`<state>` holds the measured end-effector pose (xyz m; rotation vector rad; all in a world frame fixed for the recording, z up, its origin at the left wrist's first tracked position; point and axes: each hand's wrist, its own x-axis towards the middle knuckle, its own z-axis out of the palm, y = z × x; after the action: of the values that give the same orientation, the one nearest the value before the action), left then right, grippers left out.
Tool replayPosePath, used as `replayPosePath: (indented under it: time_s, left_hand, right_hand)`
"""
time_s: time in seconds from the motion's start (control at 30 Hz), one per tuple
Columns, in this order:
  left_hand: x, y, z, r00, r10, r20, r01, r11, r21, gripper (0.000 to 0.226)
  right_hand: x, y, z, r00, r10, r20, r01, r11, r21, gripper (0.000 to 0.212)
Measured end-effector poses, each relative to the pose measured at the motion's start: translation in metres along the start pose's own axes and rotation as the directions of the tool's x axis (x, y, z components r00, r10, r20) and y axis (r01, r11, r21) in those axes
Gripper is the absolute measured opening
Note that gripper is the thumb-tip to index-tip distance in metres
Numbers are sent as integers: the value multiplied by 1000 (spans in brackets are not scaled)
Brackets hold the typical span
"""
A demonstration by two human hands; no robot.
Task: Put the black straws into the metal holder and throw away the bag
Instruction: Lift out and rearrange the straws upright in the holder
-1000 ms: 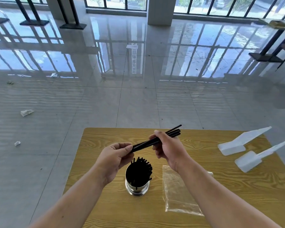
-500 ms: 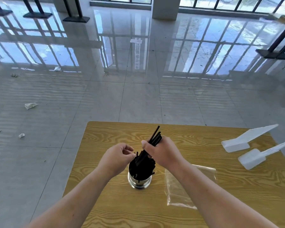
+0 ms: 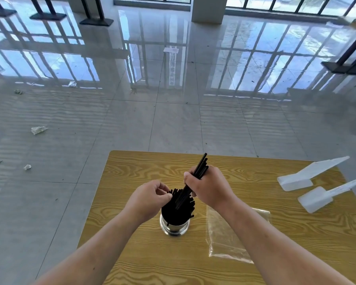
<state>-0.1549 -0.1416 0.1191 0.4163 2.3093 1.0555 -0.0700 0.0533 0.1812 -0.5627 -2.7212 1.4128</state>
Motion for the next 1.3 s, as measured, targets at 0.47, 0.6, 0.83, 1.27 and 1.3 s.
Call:
replayPosePath:
  time_s: [0.47, 0.6, 0.83, 1.27, 1.3]
  left_hand:
    - [15, 2, 3, 998, -51, 22, 46, 980, 195, 59]
    - [19, 5, 12, 993, -76, 86, 50, 961, 273, 77]
    - [24, 14, 27, 995, -8, 103, -29, 936, 351, 65]
    - [25, 28, 32, 978, 194, 72, -202, 826, 526, 9]
    - [25, 29, 31, 977, 203, 66, -207, 820, 533, 8]
  right_hand:
    - [-5, 38, 19, 985, 120, 127, -92, 974, -208, 21]
    - [-10, 53, 20, 976, 154, 155, -122, 972, -200, 17]
    - [-17, 71, 27, 962, 202, 181, -191, 978, -79, 11]
    - [-30, 73, 18, 969, 194, 155, -195, 981, -11, 7]
    - [-29, 72, 16, 971, 188, 146, -188, 982, -16, 6]
